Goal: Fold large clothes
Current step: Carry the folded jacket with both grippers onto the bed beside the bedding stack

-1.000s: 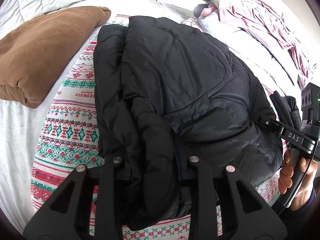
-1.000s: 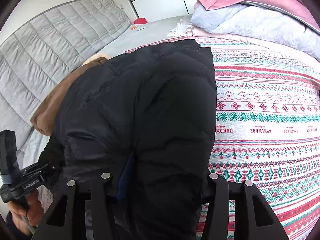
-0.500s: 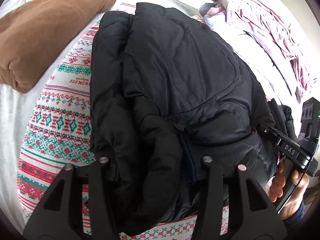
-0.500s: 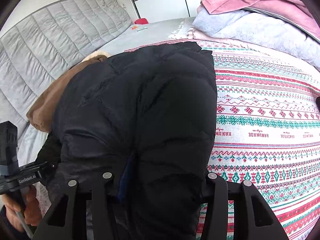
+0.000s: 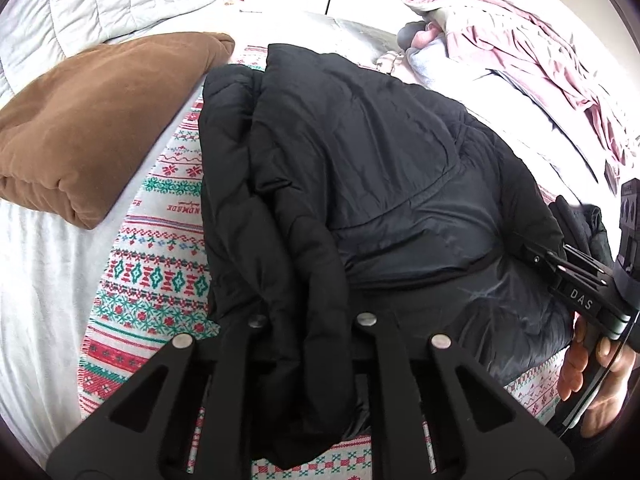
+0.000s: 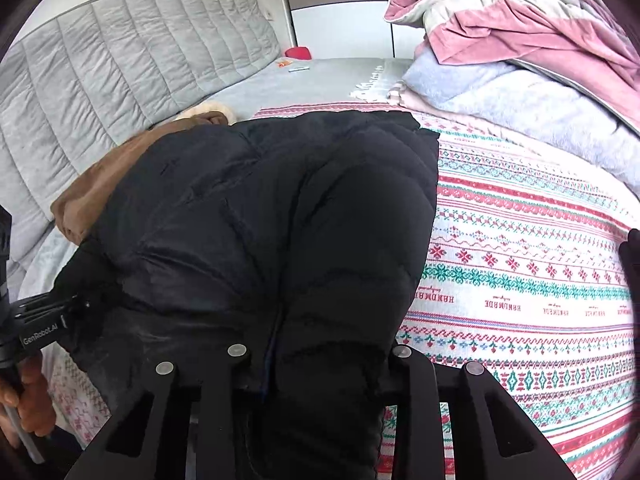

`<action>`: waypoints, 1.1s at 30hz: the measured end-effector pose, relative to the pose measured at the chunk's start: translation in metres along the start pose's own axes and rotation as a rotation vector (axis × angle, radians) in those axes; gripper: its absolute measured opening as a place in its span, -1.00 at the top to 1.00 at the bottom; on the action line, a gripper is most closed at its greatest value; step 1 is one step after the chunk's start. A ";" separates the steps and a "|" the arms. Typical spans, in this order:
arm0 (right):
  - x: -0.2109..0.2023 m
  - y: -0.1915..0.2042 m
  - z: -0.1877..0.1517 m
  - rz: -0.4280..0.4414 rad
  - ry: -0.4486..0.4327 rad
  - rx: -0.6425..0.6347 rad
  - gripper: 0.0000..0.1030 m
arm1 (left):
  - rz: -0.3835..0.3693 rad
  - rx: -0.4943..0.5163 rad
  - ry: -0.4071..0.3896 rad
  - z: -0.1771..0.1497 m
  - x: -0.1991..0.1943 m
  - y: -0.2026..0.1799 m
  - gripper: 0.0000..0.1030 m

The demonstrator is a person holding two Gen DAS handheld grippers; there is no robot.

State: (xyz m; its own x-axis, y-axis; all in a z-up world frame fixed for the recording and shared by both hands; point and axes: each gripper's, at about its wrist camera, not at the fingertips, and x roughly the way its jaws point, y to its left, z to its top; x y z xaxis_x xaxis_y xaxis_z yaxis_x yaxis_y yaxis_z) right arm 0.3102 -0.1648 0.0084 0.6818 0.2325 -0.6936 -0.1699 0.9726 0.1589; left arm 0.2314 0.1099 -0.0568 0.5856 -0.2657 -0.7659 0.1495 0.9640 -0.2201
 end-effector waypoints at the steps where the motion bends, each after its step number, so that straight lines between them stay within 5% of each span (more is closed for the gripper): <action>1: 0.001 0.000 0.001 -0.001 -0.002 -0.002 0.39 | -0.001 -0.001 -0.002 0.000 -0.001 0.001 0.73; 22: -0.037 0.016 0.011 -0.116 -0.165 -0.112 0.56 | -0.028 0.041 -0.146 0.014 -0.044 -0.016 0.77; 33: -0.119 -0.021 0.020 -0.328 -0.388 -0.163 0.65 | -0.175 0.080 -0.281 0.037 -0.080 -0.105 0.78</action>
State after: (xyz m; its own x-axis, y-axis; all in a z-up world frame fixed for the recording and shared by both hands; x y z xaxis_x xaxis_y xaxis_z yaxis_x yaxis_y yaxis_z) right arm 0.2462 -0.2124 0.1016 0.9253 -0.0672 -0.3732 0.0091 0.9878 -0.1553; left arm 0.1984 0.0307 0.0503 0.7407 -0.4236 -0.5214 0.3230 0.9051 -0.2765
